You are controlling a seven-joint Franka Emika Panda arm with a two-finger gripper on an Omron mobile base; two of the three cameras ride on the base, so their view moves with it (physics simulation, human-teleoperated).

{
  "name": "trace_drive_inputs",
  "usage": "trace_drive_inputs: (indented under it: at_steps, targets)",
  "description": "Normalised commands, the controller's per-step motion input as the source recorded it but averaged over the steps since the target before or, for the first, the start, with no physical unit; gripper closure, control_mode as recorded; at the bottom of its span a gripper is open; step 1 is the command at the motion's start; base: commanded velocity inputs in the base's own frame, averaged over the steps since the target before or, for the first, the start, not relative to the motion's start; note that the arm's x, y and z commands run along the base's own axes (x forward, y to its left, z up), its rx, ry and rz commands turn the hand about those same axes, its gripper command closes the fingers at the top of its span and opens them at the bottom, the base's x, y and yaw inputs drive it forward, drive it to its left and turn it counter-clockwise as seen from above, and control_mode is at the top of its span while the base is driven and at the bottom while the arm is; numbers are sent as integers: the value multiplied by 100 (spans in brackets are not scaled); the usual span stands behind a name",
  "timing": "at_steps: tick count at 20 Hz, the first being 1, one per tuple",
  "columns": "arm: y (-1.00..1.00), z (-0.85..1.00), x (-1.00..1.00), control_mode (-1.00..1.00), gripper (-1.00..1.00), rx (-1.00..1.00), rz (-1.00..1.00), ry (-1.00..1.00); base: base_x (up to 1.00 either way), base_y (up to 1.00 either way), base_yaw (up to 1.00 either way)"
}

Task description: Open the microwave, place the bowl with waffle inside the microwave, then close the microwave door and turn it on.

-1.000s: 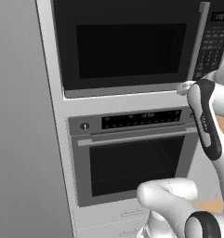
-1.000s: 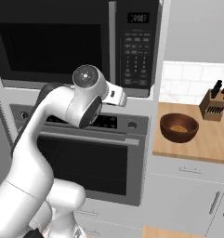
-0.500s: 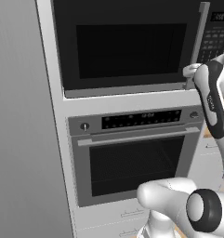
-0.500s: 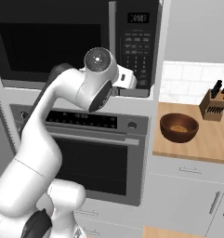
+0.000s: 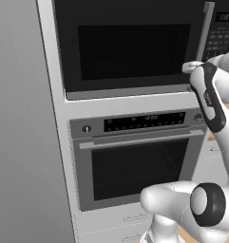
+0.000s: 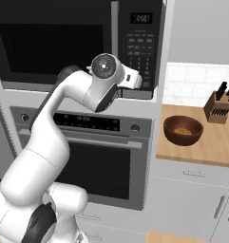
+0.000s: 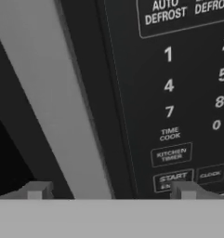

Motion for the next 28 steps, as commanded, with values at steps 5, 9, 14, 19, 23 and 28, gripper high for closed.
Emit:
trace_drive_inputs:
  at_steps: [5, 9, 14, 19, 23, 28]
  targets:
    - [-19, 1, 50, -100, -100, 8, 0, 0, 0, 0, 0]
    - [-1, -3, 49, -100, -100, 7, 0, -4, 0, 0, 0]
    - [7, -14, 52, -100, 100, 5, -2, -6, 0, 0, 0]
    - [3, -6, 58, -100, 100, 2, -8, 1, 0, 0, 0]
    - [9, 0, 41, -100, 100, 0, -2, 3, 0, 0, 0]
    - [27, 5, -33, -100, 100, 0, -1, 3, 0, 0, 0]
